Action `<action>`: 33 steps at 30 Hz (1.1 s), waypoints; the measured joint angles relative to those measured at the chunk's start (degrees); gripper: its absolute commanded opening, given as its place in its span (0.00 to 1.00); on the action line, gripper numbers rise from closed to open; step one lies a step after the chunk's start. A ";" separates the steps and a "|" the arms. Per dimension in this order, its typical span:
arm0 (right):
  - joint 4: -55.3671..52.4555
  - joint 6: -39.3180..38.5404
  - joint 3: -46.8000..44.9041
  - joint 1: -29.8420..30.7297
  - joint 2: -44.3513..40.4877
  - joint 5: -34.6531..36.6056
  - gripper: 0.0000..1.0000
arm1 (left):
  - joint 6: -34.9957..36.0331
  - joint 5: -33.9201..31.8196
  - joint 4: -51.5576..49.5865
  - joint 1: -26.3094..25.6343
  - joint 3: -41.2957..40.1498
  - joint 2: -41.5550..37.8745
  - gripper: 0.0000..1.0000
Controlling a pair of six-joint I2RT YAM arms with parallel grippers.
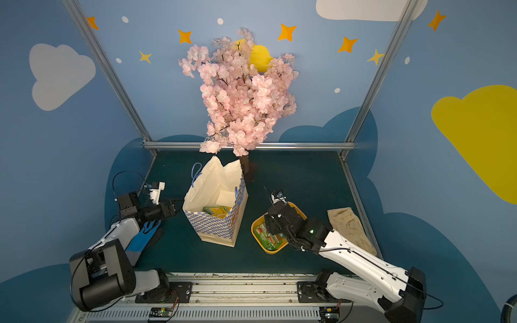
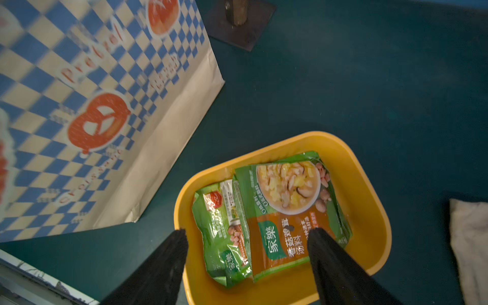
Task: Place the condiment packets inside the bag
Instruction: Pick up the condiment packet from the storage box.
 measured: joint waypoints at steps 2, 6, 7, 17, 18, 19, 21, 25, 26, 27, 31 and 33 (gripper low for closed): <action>-0.02 1.20 -1.33 -0.07 0.92 -0.70 0.77 | 0.00 0.00 -0.02 0.00 0.00 0.00 1.00; 0.96 2.73 -3.69 -0.11 2.78 -1.97 0.77 | 0.00 0.00 -0.02 0.00 0.00 0.00 1.00; 1.40 3.06 -4.22 -0.15 3.61 -2.19 0.77 | 0.00 -0.02 -0.02 0.00 0.00 0.00 1.00; 2.89 4.37 -4.04 -0.85 17.88 -2.36 0.64 | 0.00 -0.07 -0.02 0.00 0.00 0.00 1.00; 3.02 4.15 -3.82 -0.90 19.39 -2.12 0.61 | 0.00 -0.09 -0.02 0.00 0.00 0.00 1.00; 3.17 3.91 -3.56 -0.96 20.72 -1.92 0.59 | 0.00 -0.13 0.00 0.00 0.00 0.00 1.00; 3.69 3.48 -2.93 -1.20 23.45 -1.40 0.53 | 0.00 -0.20 -0.02 0.00 0.00 0.00 1.00; 4.24 3.13 -2.16 -1.60 26.58 -0.17 0.40 | 0.00 -0.22 -0.02 0.00 0.00 0.00 1.00; 4.44 3.17 -2.12 -1.62 27.02 0.24 0.36 | 0.00 -0.22 0.00 0.00 0.00 0.00 1.00; 4.52 2.93 -2.12 -1.73 27.30 0.59 0.31 | 0.00 -0.22 -0.02 0.00 0.00 0.00 1.00; 4.83 3.28 -2.12 -2.12 27.39 2.32 0.08 | 0.00 -0.24 0.00 0.00 0.00 0.00 1.00; 4.90 3.52 -2.12 -2.34 27.04 3.50 0.00 | 0.00 -0.24 -0.02 0.00 0.00 0.00 1.00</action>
